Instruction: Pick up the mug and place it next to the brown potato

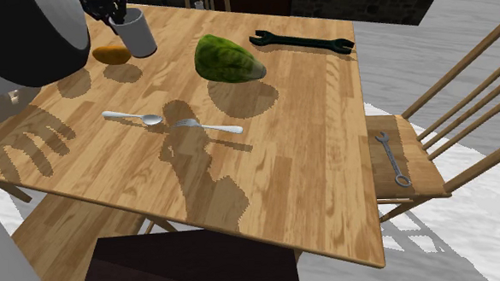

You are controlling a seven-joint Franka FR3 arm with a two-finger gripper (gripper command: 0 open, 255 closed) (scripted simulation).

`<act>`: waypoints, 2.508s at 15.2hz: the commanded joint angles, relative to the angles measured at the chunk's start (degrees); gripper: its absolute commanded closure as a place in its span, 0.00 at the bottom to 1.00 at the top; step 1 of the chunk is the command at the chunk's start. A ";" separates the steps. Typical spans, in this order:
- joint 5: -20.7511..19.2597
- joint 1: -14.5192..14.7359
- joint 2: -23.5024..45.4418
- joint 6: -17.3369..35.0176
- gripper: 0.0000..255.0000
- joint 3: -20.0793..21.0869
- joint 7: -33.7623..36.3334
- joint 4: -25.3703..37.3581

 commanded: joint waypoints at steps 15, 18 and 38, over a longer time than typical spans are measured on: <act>-0.37 -0.20 0.87 11.76 1.00 -0.09 1.15 -10.88; -0.43 -0.21 1.23 12.96 1.00 -0.11 1.27 -11.71; -0.24 0.17 -0.80 7.01 0.00 0.04 1.07 -7.81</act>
